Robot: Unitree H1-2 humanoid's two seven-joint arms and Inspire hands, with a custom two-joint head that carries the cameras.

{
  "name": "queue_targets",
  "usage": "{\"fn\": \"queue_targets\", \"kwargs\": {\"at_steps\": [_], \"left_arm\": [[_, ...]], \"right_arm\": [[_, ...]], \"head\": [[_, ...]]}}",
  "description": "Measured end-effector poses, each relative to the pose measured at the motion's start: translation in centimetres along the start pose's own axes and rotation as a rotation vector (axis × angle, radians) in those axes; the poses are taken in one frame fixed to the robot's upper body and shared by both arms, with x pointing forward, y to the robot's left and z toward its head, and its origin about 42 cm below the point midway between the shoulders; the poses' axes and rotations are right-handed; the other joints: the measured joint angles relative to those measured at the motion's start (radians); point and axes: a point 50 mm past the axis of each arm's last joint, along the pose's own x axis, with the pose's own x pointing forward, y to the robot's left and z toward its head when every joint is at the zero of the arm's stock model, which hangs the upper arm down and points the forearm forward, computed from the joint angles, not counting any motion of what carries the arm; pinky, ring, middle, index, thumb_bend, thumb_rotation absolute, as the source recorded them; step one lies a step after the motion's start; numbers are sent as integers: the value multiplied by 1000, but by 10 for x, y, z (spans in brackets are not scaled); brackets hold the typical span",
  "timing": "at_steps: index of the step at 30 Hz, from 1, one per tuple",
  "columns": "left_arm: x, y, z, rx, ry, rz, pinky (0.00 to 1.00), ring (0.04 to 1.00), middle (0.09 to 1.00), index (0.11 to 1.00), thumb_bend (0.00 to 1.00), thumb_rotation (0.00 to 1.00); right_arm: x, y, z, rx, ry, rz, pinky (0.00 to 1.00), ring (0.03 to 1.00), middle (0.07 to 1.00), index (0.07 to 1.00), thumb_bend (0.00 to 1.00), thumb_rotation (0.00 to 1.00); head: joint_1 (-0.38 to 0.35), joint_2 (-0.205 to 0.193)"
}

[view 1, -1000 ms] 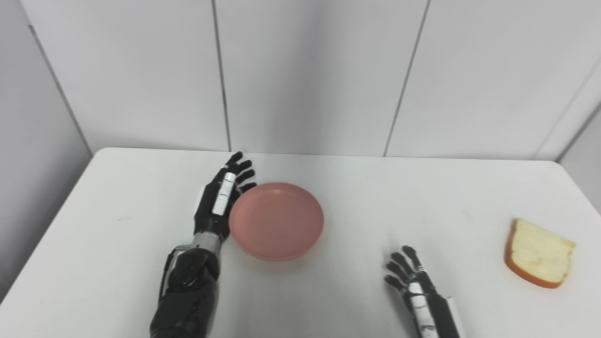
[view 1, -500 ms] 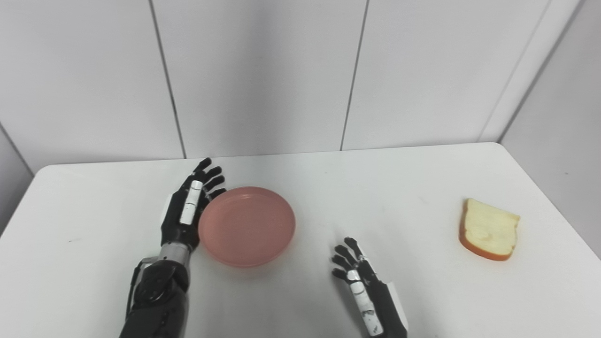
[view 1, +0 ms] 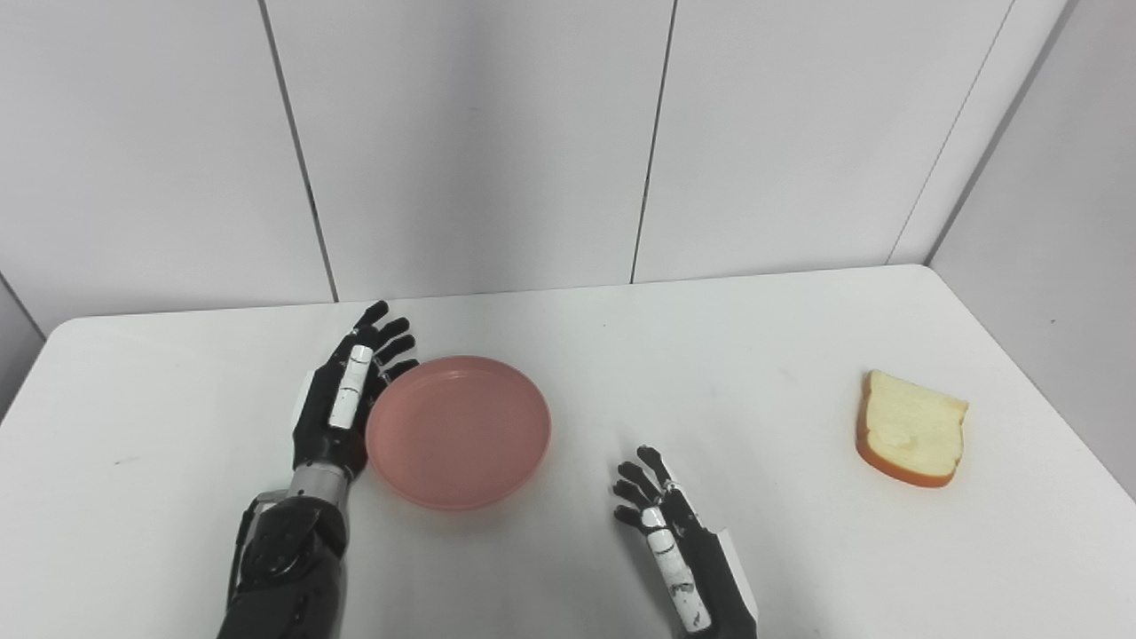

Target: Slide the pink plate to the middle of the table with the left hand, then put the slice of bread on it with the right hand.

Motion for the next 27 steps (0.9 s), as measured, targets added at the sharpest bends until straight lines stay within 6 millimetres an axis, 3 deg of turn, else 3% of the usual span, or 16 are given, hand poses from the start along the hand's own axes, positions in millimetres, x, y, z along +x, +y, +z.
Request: {"fn": "queue_targets", "kwargs": {"at_steps": [13, 16, 19, 22, 25, 27], "left_arm": [[-3, 0, -1, 1, 1, -1, 756, 828, 845, 865, 823, 756], [-3, 0, -1, 1, 1, -2, 755, 824, 842, 862, 831, 751], [-3, 0, -1, 1, 3, 0, 747, 823, 840, 861, 845, 751], [-3, 0, -3, -1, 9, 0, 756, 825, 842, 853, 859, 743], [-2, -2, -3, -2, 9, -2, 750, 822, 834, 848, 858, 745], [-2, -2, -4, 3, 10, -3, 751, 819, 825, 850, 838, 767]], "right_arm": [[0, -5, 0, -12, -2, -3, 819, 854, 868, 923, 730, 822], [4, -16, 7, -70, -23, -22, 803, 855, 881, 901, 730, 697], [10, -36, 31, -135, -78, -90, 784, 851, 884, 903, 722, 632], [18, -62, 64, -252, -178, -129, 775, 852, 885, 917, 700, 635], [28, -97, 94, -400, -270, -101, 777, 847, 876, 919, 702, 616], [34, -122, 109, -493, -298, -83, 792, 856, 878, 918, 719, 531]], "head": [[-11, 0], [-28, -2], [-34, 0], [-29, 5], [-25, 0], [-18, -5]]}}
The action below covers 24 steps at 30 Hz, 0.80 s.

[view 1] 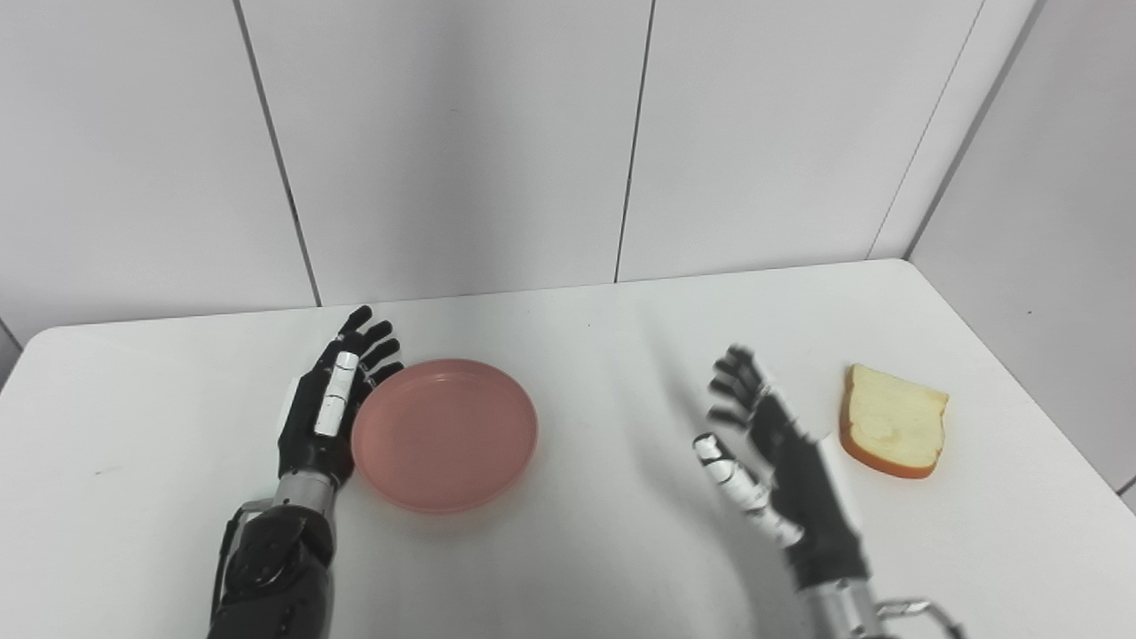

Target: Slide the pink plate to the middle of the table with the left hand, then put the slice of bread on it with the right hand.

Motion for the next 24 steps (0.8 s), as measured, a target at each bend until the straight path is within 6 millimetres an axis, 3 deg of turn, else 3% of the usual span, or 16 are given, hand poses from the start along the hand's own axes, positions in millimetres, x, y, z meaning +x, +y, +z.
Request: {"fn": "queue_targets", "kwargs": {"at_steps": [1, 6, 8, 9, 12, 15, 18, 22, 24], "left_arm": [[0, -1, 0, 12, 1, -4, 755, 818, 823, 848, 821, 772], [3, -1, -1, 21, 3, -5, 759, 820, 835, 850, 858, 756], [3, -1, -1, 21, 2, -5, 760, 821, 837, 853, 873, 745], [3, -1, -1, 21, 0, -5, 758, 820, 837, 850, 864, 741], [4, -1, 0, 21, -2, -6, 749, 821, 837, 849, 854, 732], [4, -1, 0, 20, -1, -6, 732, 821, 840, 851, 841, 731], [5, -1, 0, 21, 0, -4, 713, 808, 828, 853, 795, 728], [6, -2, 0, 23, -2, -4, 708, 799, 820, 851, 790, 723], [6, -2, 0, 23, -4, -3, 707, 799, 820, 851, 793, 724]], "right_arm": [[5, -13, 0, -44, -14, 13, 785, 860, 886, 914, 717, 427], [38, -73, -11, -324, -69, 98, 776, 858, 886, 913, 771, 227], [52, -96, -17, -495, -83, 150, 744, 838, 882, 931, 803, 244], [60, -109, -17, -605, -101, 189, 722, 832, 881, 941, 875, 201], [86, -146, -10, -944, -193, 395, 765, 852, 892, 939, 976, 170], [113, -180, 11, -1189, -262, 563, 875, 908, 922, 911, 999, 202], [130, -194, 23, -1354, -271, 679, 978, 992, 994, 923, 1000, 269], [133, -197, 13, -1481, -212, 875, 981, 1000, 1000, 927, 1000, 369], [131, -194, 8, -1510, -200, 944, 964, 1000, 1000, 917, 1000, 360]], "head": [[0, -2], [-5, -6], [-5, -6], [-3, -6], [-3, -6], [3, -11], [3, -14], [6, -12], [6, -12]]}}
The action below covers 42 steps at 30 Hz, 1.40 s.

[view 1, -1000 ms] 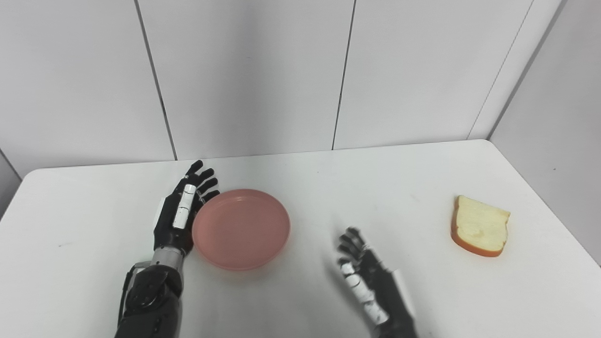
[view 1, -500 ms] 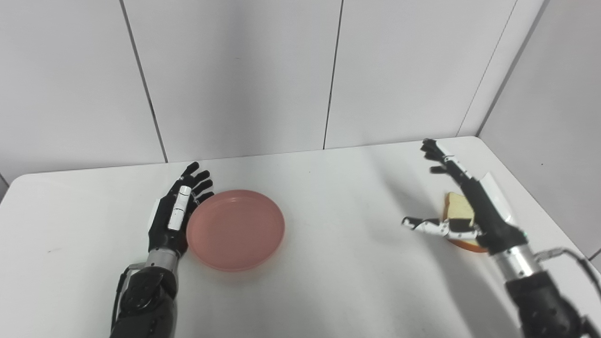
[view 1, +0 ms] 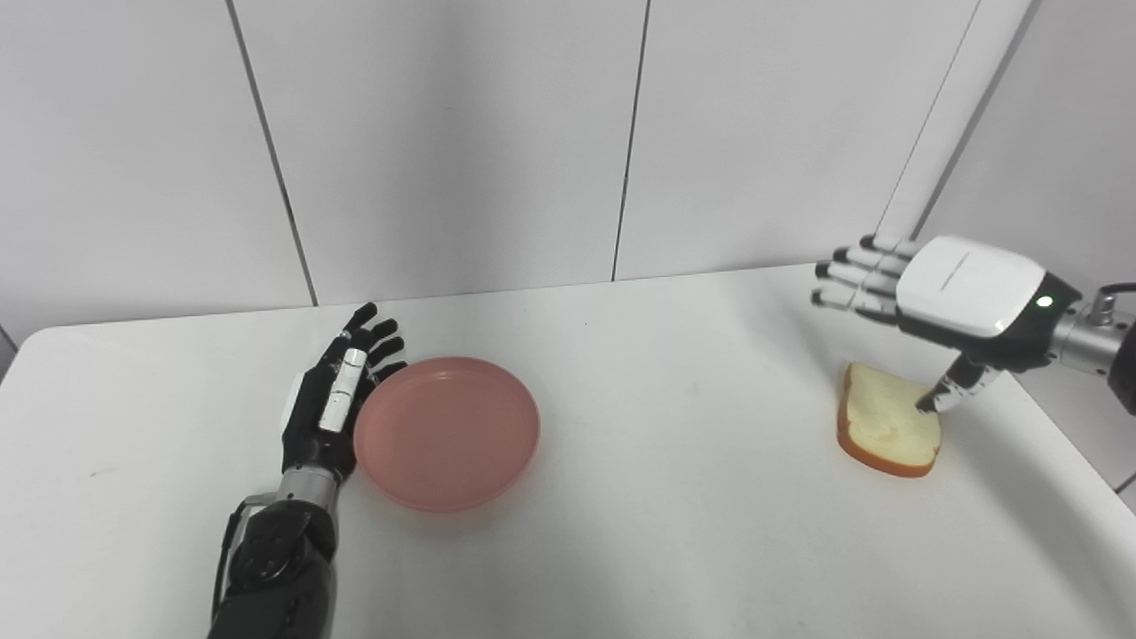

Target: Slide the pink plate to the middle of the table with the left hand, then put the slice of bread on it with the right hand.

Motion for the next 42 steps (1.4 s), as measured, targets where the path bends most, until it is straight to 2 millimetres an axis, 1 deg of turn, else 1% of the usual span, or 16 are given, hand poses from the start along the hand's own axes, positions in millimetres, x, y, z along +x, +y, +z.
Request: {"fn": "queue_targets", "kwargs": {"at_steps": [1, 4, 6, 8, 10, 13, 16, 18, 20, 23, 26, 29, 31, 34, 38, 42], "left_arm": [[0, 0, 0, 1, -1, 2, 709, 798, 819, 851, 795, 726], [1, 0, 1, 10, -4, 8, 705, 794, 817, 849, 795, 724], [1, -1, 1, 15, -4, 9, 704, 797, 819, 853, 792, 727], [1, -3, 1, 12, -5, 8, 700, 795, 815, 851, 805, 728], [2, -6, 0, 7, -3, 8, 704, 795, 810, 843, 822, 728], [3, -7, -1, 7, -4, 10, 710, 795, 807, 840, 827, 737], [3, -7, -1, 12, -6, 15, 713, 794, 807, 840, 819, 740], [4, -7, -1, 12, -6, 17, 718, 794, 807, 837, 828, 740], [5, -8, -1, 11, -7, 17, 715, 792, 805, 833, 826, 736], [5, -8, 0, 11, -8, 17, 716, 794, 807, 837, 805, 730], [5, -8, 0, 11, -8, 16, 714, 793, 811, 841, 810, 740], [5, -9, 0, 12, -8, 16, 711, 794, 812, 841, 826, 747], [5, -9, 0, 17, -9, 15, 714, 796, 813, 840, 825, 744], [5, -9, 0, 16, -10, 16, 712, 795, 808, 838, 814, 734], [4, -10, 0, 17, -12, 15, 698, 792, 808, 838, 793, 743], [4, -10, 0, 20, -11, 14, 691, 790, 810, 834, 801, 742]], "right_arm": [[4, -1, 1, -25, -16, 27, 937, 1000, 1000, 899, 1000, 335], [8, -10, -4, -101, -28, 72, 955, 1000, 1000, 902, 1000, 322], [10, -22, -10, -158, -23, 98, 969, 1000, 1000, 917, 1000, 349], [10, -31, -15, -218, -15, 125, 977, 999, 1000, 928, 1000, 352], [11, -34, -17, -266, -22, 154, 961, 983, 1000, 929, 1000, 341], [15, -24, -10, -293, -58, 192, 946, 972, 1000, 953, 1000, 360], [19, -12, -3, -313, -89, 233, 976, 995, 1000, 993, 1000, 390], [20, -9, -5, -336, -88, 261, 995, 999, 1000, 999, 1000, 399], [21, -10, -10, -357, -79, 277, 999, 1000, 1000, 1000, 1000, 400], [22, -16, -14, -380, -72, 278, 1000, 1000, 1000, 1000, 1000, 375], [23, -22, -16, -389, -69, 270, 1000, 1000, 1000, 1000, 1000, 362], [25, -20, -17, -386, -73, 270, 1000, 1000, 1000, 1000, 1000, 347], [25, -17, -16, -375, -81, 275, 999, 989, 1000, 1000, 1000, 361], [26, -11, -14, -361, -114, 249, 980, 972, 1000, 1000, 1000, 371], [30, -1, -17, -375, -151, 189, 949, 943, 990, 1000, 1000, 381], [30, 7, -23, -386, -184, 119, 902, 922, 984, 1000, 1000, 349]], "head": [[0, 0], [-2, 0], [0, -2], [3, -2], [3, -2], [3, -2], [8, -2], [8, 0], [8, 0], [5, -2], [5, -2], [8, -2], [11, 0], [12, 3], [9, 6], [12, 9]]}}
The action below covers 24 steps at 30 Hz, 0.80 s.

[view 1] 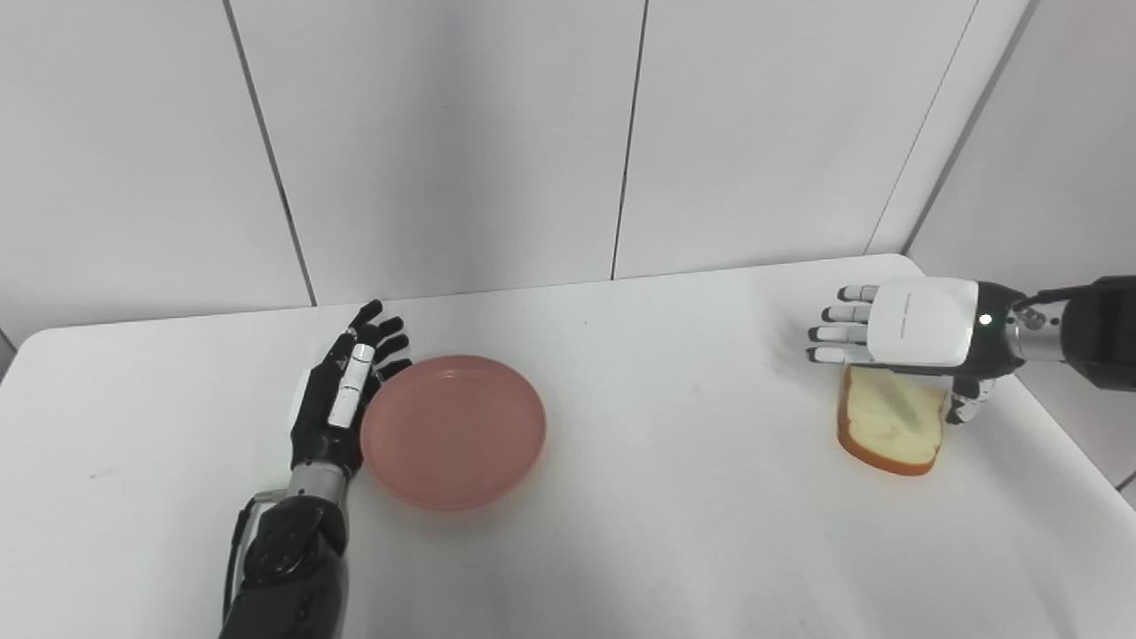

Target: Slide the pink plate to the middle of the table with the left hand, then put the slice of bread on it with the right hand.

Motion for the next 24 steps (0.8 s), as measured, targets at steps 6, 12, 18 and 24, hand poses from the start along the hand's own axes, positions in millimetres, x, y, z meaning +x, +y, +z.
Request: {"fn": "queue_targets", "kwargs": {"at_steps": [6, 12, 18, 24], "left_arm": [[0, 0, 0, 2, -2, 0, 687, 789, 808, 831, 791, 741], [-1, -1, 0, 1, -2, 3, 683, 786, 810, 832, 807, 739], [-1, 0, 0, 2, -4, 5, 692, 794, 816, 837, 799, 748], [-2, -1, 0, 1, -4, 4, 692, 791, 817, 838, 791, 744]], "right_arm": [[-8, 11, -4, -20, -21, -35, 858, 898, 1000, 1000, 1000, 330], [-15, 30, -5, -48, -49, -55, 842, 914, 998, 1000, 1000, 352], [-18, 37, -3, -33, -58, 24, 836, 912, 1000, 1000, 1000, 333], [-20, 42, -7, -26, -48, 50, 832, 896, 989, 1000, 1000, 349]], "head": [[3, 0], [5, 5], [5, 5], [14, 6]]}}
